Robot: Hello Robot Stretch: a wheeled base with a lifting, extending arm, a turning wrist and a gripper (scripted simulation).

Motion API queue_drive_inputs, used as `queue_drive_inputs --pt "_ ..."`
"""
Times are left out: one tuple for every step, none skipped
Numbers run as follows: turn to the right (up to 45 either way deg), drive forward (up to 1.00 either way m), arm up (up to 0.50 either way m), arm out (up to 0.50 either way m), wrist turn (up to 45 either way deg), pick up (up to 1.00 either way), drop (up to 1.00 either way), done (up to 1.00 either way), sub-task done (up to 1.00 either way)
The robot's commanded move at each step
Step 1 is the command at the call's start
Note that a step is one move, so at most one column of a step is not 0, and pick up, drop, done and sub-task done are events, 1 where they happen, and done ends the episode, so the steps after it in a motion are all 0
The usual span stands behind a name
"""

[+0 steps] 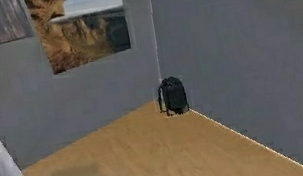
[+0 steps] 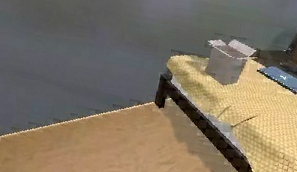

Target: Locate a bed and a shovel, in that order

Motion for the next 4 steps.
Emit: queue_drive_inputs --pt "-30.0 0.0 0.0 0.0 0.0 0.0 0.0 0.0 0.0" --pt "0.0 1.0 0.0 0.0 0.0 0.0 0.0 0.0 0.0" --pt "-45.0 0.0 0.0 0.0 0.0 0.0 0.0 0.0 0.0" --pt "-6.0 0.0 0.0 0.0 0.0 0.0 0.0 0.0 0.0"
